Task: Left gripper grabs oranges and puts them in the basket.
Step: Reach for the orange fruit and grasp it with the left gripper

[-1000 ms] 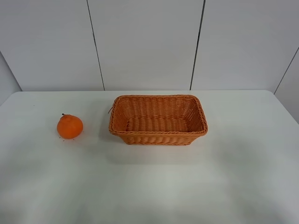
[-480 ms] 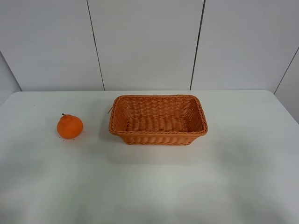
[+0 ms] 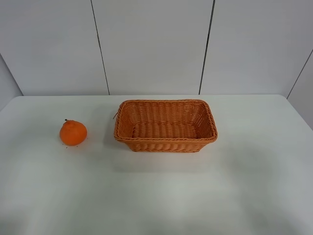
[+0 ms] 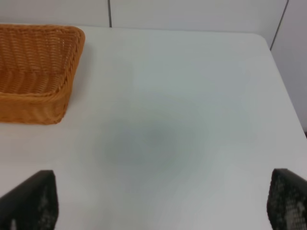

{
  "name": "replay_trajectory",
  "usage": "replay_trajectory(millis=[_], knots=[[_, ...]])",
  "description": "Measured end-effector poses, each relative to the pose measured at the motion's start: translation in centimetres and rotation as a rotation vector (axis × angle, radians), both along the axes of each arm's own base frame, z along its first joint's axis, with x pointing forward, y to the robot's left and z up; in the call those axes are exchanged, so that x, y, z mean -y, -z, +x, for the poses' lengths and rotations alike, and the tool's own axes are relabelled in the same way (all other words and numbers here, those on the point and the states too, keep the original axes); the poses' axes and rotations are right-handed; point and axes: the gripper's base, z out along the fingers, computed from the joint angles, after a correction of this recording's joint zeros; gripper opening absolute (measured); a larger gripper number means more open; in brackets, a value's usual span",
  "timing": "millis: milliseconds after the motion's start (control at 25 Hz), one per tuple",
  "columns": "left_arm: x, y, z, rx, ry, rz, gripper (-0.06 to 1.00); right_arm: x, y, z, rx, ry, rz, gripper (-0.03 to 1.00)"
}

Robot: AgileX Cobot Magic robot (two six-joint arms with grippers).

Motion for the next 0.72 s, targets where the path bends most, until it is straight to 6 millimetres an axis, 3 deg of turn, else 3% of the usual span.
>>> replay_trajectory(millis=[160, 360, 560, 720], knots=[[-0.2, -1.7, 7.3, -0.098, 0.000, -0.002, 0.84, 0.0, 0.0, 0.0, 0.000, 0.000, 0.000, 0.69], [-0.5, -0.8, 17.2, -0.210, 0.013, 0.004, 0.84, 0.0, 0.0, 0.0, 0.000, 0.000, 0.000, 0.69], [-0.8, 2.6, 26.2, -0.291, 0.030, 0.012, 0.84, 0.0, 0.0, 0.0, 0.000, 0.000, 0.000, 0.69], [-1.0, 6.8, 31.0, -0.369, 0.036, 0.012, 0.84, 0.0, 0.0, 0.0, 0.000, 0.000, 0.000, 0.69]])
